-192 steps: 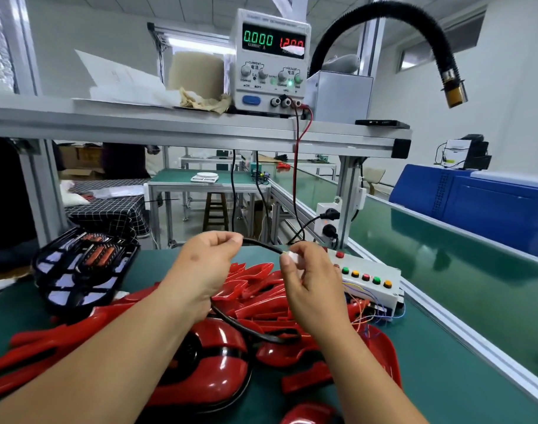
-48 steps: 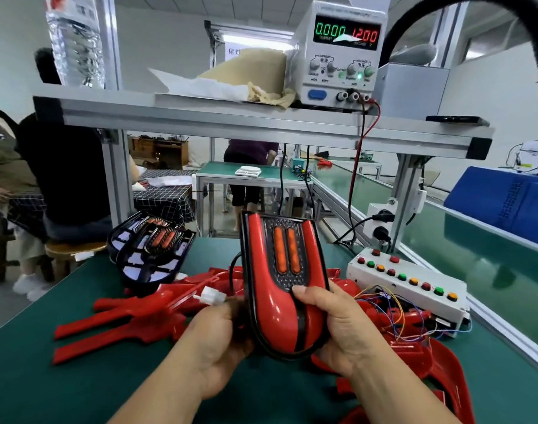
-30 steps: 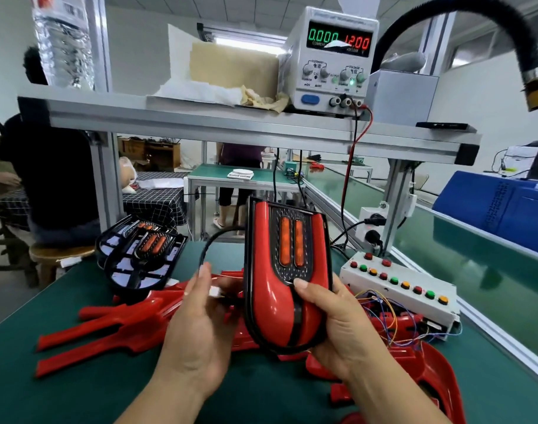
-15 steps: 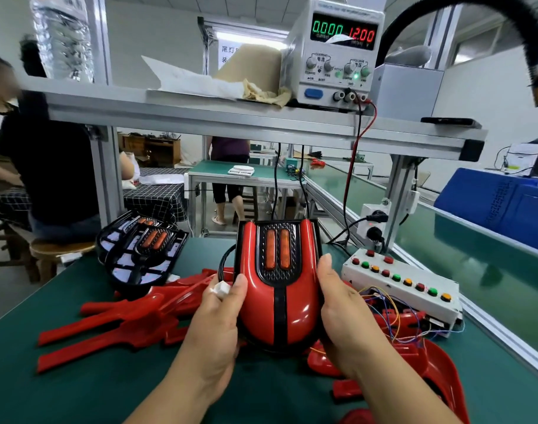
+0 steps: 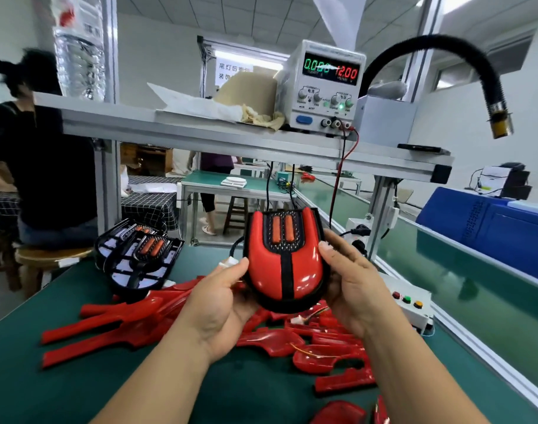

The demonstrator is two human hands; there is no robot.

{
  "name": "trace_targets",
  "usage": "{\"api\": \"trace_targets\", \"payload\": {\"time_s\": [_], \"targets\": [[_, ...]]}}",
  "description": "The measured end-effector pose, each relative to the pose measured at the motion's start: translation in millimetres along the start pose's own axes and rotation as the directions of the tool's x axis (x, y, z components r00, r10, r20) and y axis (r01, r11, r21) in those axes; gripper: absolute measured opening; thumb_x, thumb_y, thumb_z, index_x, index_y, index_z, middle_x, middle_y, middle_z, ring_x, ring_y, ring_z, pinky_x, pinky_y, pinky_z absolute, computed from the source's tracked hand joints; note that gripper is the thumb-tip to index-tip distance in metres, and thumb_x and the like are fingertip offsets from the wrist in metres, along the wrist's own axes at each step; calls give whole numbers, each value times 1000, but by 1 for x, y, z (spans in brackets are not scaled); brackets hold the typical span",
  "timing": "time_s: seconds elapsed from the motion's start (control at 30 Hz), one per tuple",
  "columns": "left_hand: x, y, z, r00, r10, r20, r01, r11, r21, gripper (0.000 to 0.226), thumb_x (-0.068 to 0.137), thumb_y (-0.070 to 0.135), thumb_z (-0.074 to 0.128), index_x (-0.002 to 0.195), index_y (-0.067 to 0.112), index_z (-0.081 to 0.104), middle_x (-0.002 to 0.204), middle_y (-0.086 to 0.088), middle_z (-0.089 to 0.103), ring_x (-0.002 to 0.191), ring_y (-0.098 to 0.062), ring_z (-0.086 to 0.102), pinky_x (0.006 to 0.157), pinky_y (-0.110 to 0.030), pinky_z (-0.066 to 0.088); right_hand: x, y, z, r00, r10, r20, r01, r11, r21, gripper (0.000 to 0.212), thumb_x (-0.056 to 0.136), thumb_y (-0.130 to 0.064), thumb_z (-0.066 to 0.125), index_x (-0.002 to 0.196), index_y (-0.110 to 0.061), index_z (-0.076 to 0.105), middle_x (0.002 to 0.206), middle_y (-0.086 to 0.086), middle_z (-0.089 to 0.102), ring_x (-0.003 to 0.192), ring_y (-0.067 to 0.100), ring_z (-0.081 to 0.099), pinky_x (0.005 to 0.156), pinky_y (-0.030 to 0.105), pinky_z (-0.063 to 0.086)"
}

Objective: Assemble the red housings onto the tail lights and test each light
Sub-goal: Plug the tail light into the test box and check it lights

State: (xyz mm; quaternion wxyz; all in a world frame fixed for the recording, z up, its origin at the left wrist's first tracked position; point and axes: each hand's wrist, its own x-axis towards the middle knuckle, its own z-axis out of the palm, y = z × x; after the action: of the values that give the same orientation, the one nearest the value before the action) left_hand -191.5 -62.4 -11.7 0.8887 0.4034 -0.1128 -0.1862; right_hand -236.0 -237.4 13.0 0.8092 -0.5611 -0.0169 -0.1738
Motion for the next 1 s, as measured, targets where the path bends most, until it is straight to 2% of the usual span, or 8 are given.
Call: {"api": "trace_targets", "payload": {"time_s": [0.2, 0.3, 0.37, 0.47, 0.57, 0.67, 0.9, 1.0], "targets": [[0, 3, 57, 999, 52, 16, -53, 997, 64, 18, 98, 9, 52, 86, 2, 64, 71, -9, 73, 59, -15, 69, 50, -27, 56, -27, -52, -17, 988, -114, -108, 112, 993, -31, 30, 77, -21, 70, 107, -16, 72, 80, 7, 60, 67, 16, 43, 61, 28, 45], [0, -15, 99, 999, 36, -7, -35, 993, 115, 11, 96, 12, 59, 102, 4, 63, 82, -7, 74, 58, -14, 69, 51, -30, 58, -52, -73, -42, 962, -174, -210, 162, 984, -70, 33, 90, -18, 62, 122, -7, 63, 82, 13, 56, 67, 18, 43, 56, 27, 50], [5, -36, 128, 999, 5, -44, 2, 989, 145, 35, 92, 15, 66, 124, 13, 51, 103, -6, 69, 71, -20, 68, 66, -39, 61, -70, -86, -65, 938, -206, -280, 191, 978, -83, 34, 93, -18, 59, 124, -6, 62, 86, 14, 58, 66, 19, 46, 59, 25, 51], [11, -70, 174, 995, -90, -53, 99, 977, 187, 27, 88, 18, 72, 104, 16, 51, 97, -5, 65, 77, -22, 66, 55, -33, 57, -93, -105, -107, 880, -238, -412, 224, 971, -83, 31, 95, -18, 57, 123, -8, 63, 97, 11, 74, 70, 16, 66, 63, 26, 58], [19, -104, 218, 974, -224, 31, 211, 950, 232, 18, 90, 16, 69, 104, 11, 59, 86, -5, 67, 65, -17, 64, 46, -24, 51, -109, -121, -148, 813, -260, -521, 255, 964, -82, 28, 96, -18, 55, 117, -3, 65, 92, 9, 76, 67, 12, 70, 54, 22, 55], [30, -130, 255, 950, -306, 58, 278, 917, 287, 10, 89, 13, 69, 97, 7, 65, 64, -2, 66, 51, -13, 59, 43, -18, 47, -112, -132, -186, 745, -253, -617, 244, 965, -100, 26, 96, -20, 55, 112, -2, 67, 103, 14, 74, 85, 21, 69, 72, 32, 56], [71, -166, 303, 918, -396, 38, 344, 838, 423, 13, 91, 12, 66, 78, 10, 62, 65, -5, 58, 57, -15, 52, 46, -18, 43, -82, -147, -243, 622, -186, -761, 182, 979, -90, 16, 94, -20, 62, 91, -5, 68, 79, 10, 75, 70, 21, 69, 57, 30, 53], [85, -176, 308, 877, -476, 60, 406, 804, 435, 18, 94, 7, 61, 76, 7, 61, 51, -4, 60, 47, -13, 56, 40, -15, 47, -65, -151, -262, 576, -179, -798, 141, 983, -119, 19, 91, -21, 66, 81, -6, 67, 71, 8, 73, 64, 21, 67, 56, 31, 54]]}}
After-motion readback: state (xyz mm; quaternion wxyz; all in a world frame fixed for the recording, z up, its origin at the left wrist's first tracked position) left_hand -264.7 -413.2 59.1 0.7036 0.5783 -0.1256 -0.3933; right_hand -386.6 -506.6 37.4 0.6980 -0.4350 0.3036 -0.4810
